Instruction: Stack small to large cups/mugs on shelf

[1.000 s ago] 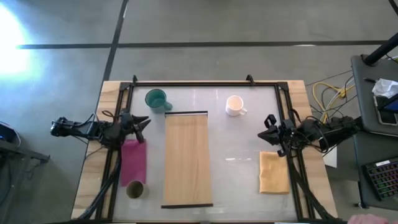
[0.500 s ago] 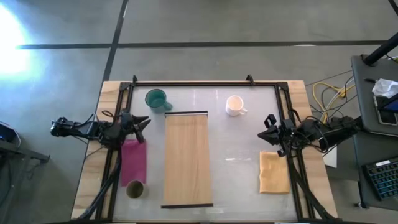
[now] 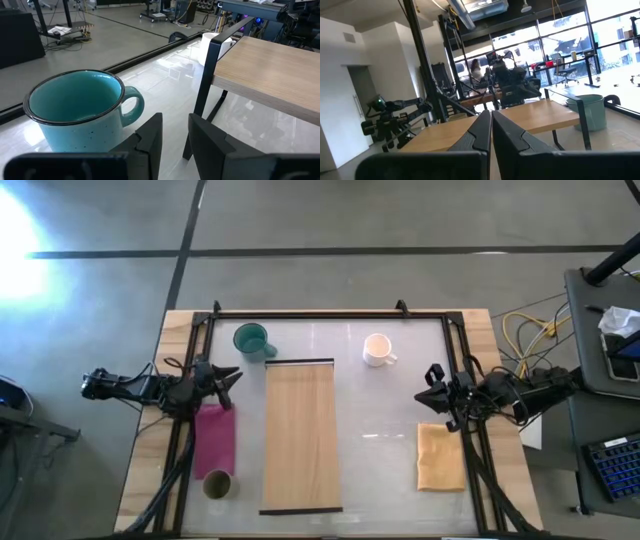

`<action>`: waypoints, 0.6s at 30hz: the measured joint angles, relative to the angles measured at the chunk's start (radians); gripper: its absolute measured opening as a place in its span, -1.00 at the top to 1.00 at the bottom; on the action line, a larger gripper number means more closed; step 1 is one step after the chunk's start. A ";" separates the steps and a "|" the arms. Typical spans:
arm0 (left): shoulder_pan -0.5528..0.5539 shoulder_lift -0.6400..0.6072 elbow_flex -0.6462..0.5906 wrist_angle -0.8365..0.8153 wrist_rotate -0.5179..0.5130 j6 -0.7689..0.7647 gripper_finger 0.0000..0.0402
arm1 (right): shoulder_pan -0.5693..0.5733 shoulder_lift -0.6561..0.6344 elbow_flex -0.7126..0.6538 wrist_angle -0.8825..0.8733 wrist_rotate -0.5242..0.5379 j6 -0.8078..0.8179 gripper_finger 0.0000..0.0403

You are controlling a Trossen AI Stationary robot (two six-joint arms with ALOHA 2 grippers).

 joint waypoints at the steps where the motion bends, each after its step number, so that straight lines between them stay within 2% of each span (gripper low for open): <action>1: 0.000 0.000 0.000 0.000 0.000 0.000 0.60 | 0.000 0.000 0.000 0.000 0.000 0.000 0.96; 18: 0.000 0.000 0.000 0.000 0.000 0.000 0.60 | 0.000 0.000 0.000 0.018 0.000 -0.019 0.96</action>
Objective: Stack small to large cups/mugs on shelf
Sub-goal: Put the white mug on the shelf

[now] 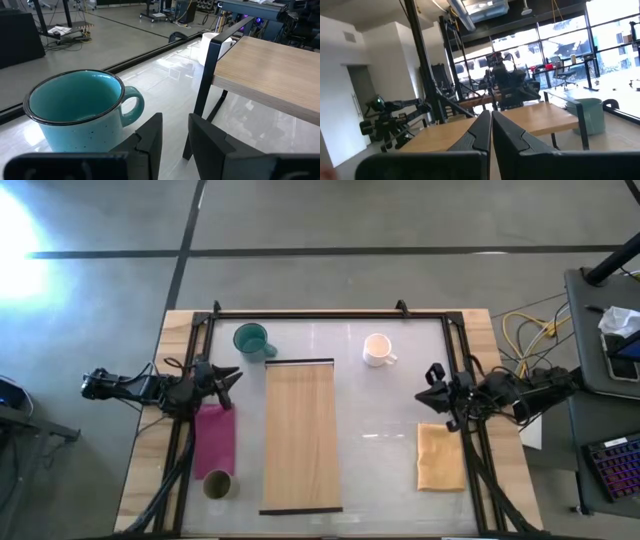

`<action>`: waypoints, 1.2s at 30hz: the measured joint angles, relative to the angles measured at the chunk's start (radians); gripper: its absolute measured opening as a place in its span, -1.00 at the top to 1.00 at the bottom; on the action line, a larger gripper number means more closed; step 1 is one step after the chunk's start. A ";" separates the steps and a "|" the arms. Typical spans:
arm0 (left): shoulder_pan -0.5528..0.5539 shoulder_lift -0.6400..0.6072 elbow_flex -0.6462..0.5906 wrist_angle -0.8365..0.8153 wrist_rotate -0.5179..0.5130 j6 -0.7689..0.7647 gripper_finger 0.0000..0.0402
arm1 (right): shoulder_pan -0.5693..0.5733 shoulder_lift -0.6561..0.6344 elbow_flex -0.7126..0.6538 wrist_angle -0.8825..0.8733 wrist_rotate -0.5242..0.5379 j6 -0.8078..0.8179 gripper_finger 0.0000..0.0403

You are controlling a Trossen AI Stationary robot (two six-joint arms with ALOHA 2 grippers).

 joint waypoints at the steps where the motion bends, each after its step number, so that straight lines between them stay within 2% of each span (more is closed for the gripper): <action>1: 0.000 0.000 0.000 0.000 0.000 0.000 0.60 | 0.000 0.000 0.000 0.006 0.000 -0.003 0.96; 4: 0.000 0.000 0.000 0.000 0.000 0.000 0.60 | 0.000 0.001 0.000 0.070 0.000 -0.057 0.96; 9: 0.000 0.000 0.000 0.000 0.000 0.000 0.60 | 0.000 0.000 0.000 0.313 0.000 -0.259 0.96; 13: 0.000 0.000 0.000 0.000 0.000 0.000 0.60 | 0.000 0.000 0.000 0.430 0.000 -0.332 0.96; 16: 0.000 0.000 0.000 0.000 0.000 0.000 0.60 | 0.000 -0.001 0.000 0.444 0.000 -0.332 0.96; 23: 0.000 0.000 0.000 0.000 0.000 0.000 0.60 | 0.000 0.002 0.000 0.429 0.000 -0.209 0.96; 31: 0.000 0.000 0.000 0.001 0.000 0.000 0.60 | 0.000 0.002 0.000 0.428 0.000 -0.255 0.96; 36: 0.000 0.000 0.000 0.001 0.000 0.000 0.60 | 0.000 0.002 0.000 0.428 0.000 -0.164 0.96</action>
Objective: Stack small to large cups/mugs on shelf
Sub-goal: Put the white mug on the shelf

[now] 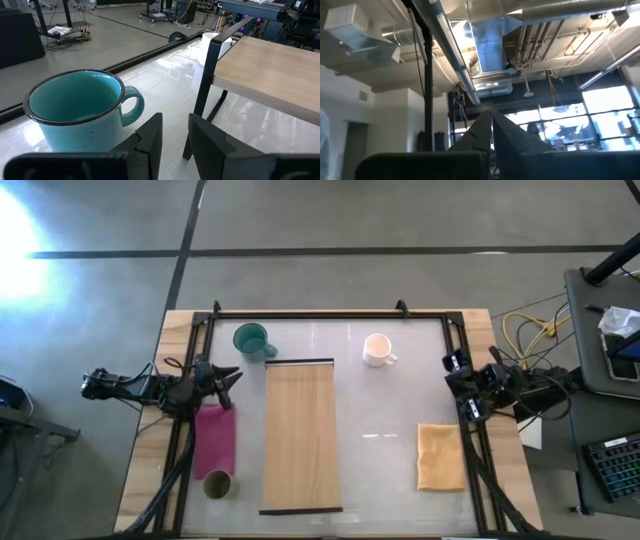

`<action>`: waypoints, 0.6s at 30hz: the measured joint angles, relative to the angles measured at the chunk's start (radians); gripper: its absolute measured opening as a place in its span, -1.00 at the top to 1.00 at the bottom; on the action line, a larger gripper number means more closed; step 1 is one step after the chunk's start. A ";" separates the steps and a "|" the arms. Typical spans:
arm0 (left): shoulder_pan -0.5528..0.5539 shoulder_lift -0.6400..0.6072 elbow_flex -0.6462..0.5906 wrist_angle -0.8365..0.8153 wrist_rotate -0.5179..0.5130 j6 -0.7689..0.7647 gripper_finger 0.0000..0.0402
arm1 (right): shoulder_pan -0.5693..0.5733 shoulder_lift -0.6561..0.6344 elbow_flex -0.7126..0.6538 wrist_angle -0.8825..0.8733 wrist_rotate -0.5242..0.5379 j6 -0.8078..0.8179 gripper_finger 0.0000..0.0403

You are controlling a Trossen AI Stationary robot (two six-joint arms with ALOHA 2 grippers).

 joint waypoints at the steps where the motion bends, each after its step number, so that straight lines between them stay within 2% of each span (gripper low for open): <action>1: 0.000 0.000 0.000 0.000 0.000 0.000 0.60 | 0.000 0.000 0.000 0.000 0.000 0.020 0.96; 9: 0.000 0.000 0.000 0.000 0.000 0.000 0.60 | 0.000 0.000 0.000 0.000 0.000 0.115 0.96; 18: 0.000 0.000 0.000 0.000 0.000 0.000 0.60 | 0.000 0.000 0.000 0.000 0.000 0.051 0.96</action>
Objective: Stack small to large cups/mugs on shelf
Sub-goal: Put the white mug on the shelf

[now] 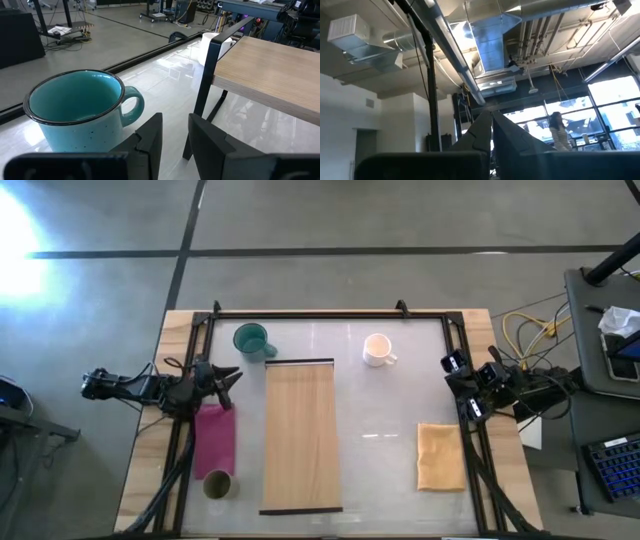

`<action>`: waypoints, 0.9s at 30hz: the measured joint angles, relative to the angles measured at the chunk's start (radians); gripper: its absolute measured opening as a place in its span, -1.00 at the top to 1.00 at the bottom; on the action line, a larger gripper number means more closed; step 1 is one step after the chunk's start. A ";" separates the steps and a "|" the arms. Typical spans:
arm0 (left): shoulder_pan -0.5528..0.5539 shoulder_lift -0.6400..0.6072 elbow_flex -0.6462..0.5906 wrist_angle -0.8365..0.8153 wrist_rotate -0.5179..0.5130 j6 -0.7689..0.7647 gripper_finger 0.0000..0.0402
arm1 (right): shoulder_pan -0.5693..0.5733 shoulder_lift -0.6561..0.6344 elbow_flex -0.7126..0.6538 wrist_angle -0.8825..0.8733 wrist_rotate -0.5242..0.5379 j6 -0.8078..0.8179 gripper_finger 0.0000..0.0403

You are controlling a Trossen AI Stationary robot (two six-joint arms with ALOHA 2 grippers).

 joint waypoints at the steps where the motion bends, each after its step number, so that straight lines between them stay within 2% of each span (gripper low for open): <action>1: 0.000 0.000 0.000 0.000 0.000 0.000 0.60 | 0.000 0.000 0.000 0.000 0.000 0.002 0.96; 23: 0.000 0.000 0.000 0.000 0.000 0.000 0.60 | 0.000 0.000 0.000 0.009 0.000 0.020 0.96; 25: 0.000 0.000 0.000 0.000 0.000 0.000 0.60 | 0.000 0.000 0.000 0.027 -0.001 0.059 0.96; 27: 0.000 0.000 0.000 0.000 0.000 0.000 0.60 | 0.000 0.000 0.000 0.035 0.001 0.192 0.96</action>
